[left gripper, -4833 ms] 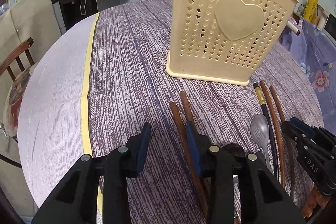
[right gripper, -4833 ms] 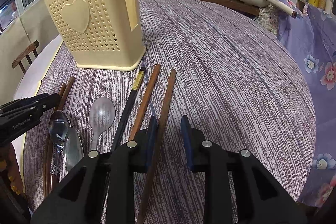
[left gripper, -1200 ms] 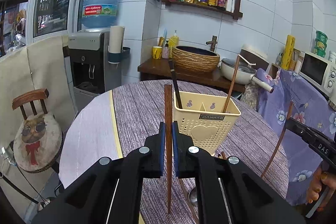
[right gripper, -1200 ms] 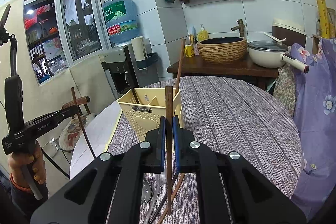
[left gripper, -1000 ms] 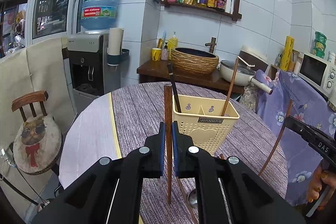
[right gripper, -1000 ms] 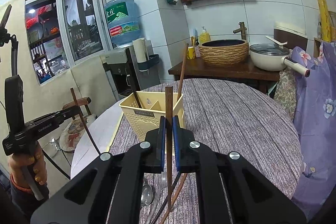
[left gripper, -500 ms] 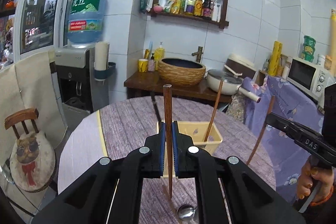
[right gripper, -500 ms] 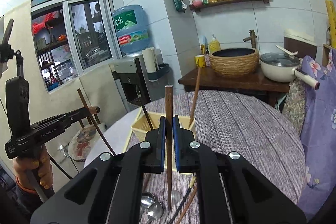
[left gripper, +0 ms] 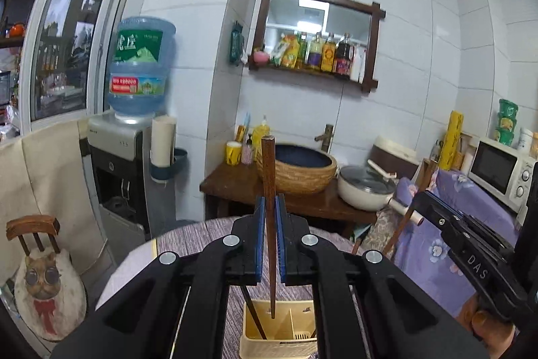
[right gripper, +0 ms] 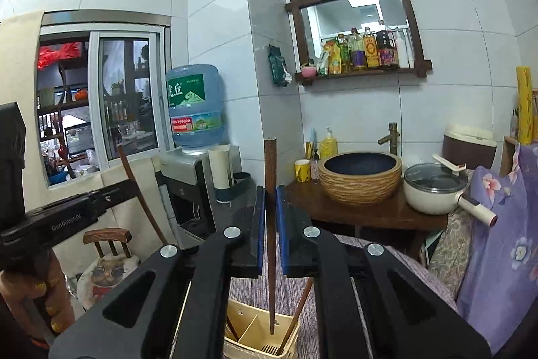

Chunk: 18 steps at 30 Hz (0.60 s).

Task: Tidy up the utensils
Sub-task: 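Lower the brown chopstick into the holder with the left tool while the right inserts its chopstick, then open the left tool while the right tool opens, releasing the chopsticks into the holder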

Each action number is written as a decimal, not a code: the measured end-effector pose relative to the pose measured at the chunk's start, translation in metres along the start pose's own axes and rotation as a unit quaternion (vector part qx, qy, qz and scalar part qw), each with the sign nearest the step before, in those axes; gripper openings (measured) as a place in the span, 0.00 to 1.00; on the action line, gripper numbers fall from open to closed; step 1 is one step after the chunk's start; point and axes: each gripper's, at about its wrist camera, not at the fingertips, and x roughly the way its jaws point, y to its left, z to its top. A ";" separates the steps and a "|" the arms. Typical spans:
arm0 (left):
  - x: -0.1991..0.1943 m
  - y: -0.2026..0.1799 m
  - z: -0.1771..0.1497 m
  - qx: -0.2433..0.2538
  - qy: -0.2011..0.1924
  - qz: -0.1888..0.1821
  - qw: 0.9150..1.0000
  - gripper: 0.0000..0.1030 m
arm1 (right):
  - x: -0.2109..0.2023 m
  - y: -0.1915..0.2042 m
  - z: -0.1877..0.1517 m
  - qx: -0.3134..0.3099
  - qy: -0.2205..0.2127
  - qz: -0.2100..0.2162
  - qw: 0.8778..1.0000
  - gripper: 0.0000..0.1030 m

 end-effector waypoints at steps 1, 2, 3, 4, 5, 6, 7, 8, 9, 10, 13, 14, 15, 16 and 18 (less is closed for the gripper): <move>0.006 0.001 -0.007 -0.001 0.007 0.003 1.000 0.07 | 0.006 0.000 -0.007 0.001 0.008 -0.003 1.000 0.08; 0.010 0.002 -0.013 -0.002 0.013 0.005 1.000 0.07 | 0.013 0.000 -0.014 0.000 0.016 -0.006 1.000 0.08; 0.016 0.003 -0.021 -0.002 0.023 0.006 1.000 0.07 | 0.020 0.000 -0.025 0.000 0.029 -0.006 1.000 0.08; 0.022 0.004 -0.030 -0.003 0.034 0.006 0.999 0.07 | 0.023 -0.001 -0.031 0.002 0.037 -0.005 0.999 0.08; 0.027 0.005 -0.038 -0.005 0.043 0.006 0.999 0.07 | 0.028 -0.002 -0.041 0.005 0.048 -0.004 0.999 0.08; 0.031 0.007 -0.045 -0.005 0.052 0.009 0.999 0.07 | 0.032 -0.004 -0.047 0.009 0.054 -0.005 0.998 0.08; 0.035 0.008 -0.052 -0.005 0.059 0.013 0.998 0.07 | 0.035 -0.006 -0.052 0.013 0.059 -0.005 0.998 0.08; 0.038 0.009 -0.057 -0.006 0.067 0.014 0.998 0.07 | 0.038 -0.008 -0.057 0.018 0.065 -0.005 0.998 0.08; 0.042 0.011 -0.063 -0.007 0.075 0.014 0.997 0.07 | 0.041 -0.010 -0.062 0.022 0.072 -0.006 0.997 0.08; 0.044 0.012 -0.067 -0.008 0.081 0.014 0.997 0.07 | 0.042 -0.012 -0.066 0.024 0.077 -0.007 0.997 0.08; 0.050 0.015 -0.077 -0.011 0.093 0.017 0.995 0.07 | 0.046 -0.016 -0.077 0.032 0.087 -0.007 0.996 0.08; 0.051 0.016 -0.079 -0.012 0.095 0.019 0.995 0.07 | 0.048 -0.016 -0.079 0.033 0.088 -0.008 0.996 0.08; 0.053 0.017 -0.081 -0.013 0.098 0.020 0.995 0.07 | 0.049 -0.017 -0.082 0.033 0.091 -0.010 0.995 0.08; 0.054 0.018 -0.083 -0.014 0.101 0.021 0.995 0.07 | 0.050 -0.017 -0.084 0.033 0.093 -0.010 0.995 0.08; 0.057 0.020 -0.087 -0.013 0.108 0.019 0.994 0.07 | 0.051 -0.019 -0.088 0.036 0.096 -0.012 0.995 0.08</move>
